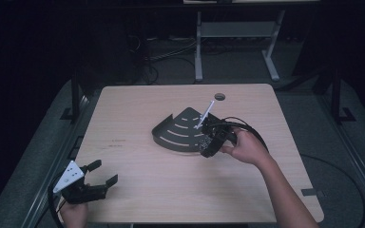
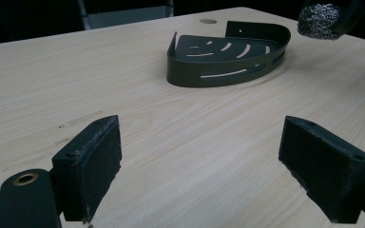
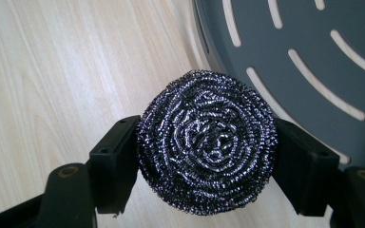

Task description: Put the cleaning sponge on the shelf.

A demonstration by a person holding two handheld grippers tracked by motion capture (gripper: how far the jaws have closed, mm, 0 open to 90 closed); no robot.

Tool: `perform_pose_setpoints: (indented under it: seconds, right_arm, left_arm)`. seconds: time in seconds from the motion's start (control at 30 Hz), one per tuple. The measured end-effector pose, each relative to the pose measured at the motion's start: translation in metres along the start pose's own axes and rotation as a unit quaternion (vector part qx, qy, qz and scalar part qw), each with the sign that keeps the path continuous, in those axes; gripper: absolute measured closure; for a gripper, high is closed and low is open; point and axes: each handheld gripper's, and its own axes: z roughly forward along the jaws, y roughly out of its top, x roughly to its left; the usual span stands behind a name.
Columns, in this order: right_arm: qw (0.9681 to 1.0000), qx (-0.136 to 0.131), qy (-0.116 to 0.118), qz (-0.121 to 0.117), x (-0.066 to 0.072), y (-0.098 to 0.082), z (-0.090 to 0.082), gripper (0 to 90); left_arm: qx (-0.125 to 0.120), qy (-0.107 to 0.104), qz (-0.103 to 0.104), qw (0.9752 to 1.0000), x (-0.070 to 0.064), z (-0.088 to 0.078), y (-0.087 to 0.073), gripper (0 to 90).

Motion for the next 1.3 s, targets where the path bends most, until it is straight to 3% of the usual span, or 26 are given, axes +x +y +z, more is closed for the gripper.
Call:
perform_pose_setpoints:
  seconds: [0.13, 0.73, 1.3]
  right_arm:
    - [0.9999, 0.013, -0.007, -0.004, -0.004, 0.006, 0.000, 29.6]
    - [1.0000, 0.005, -0.003, 0.005, -0.017, 0.022, -0.007, 29.7]
    - [0.9996, 0.020, -0.005, 0.016, -0.030, 0.032, -0.007, 29.7]
  left_arm:
    - [-0.001, 0.001, -0.001, 1.0000, 0.000, 0.000, 0.000, 13.7]
    - [-0.003, 0.001, 0.001, 1.0000, 0.000, -0.002, 0.000, 13.7]
    - [-0.002, 0.005, -0.004, 1.0000, 0.003, -0.003, -0.002, 13.7]
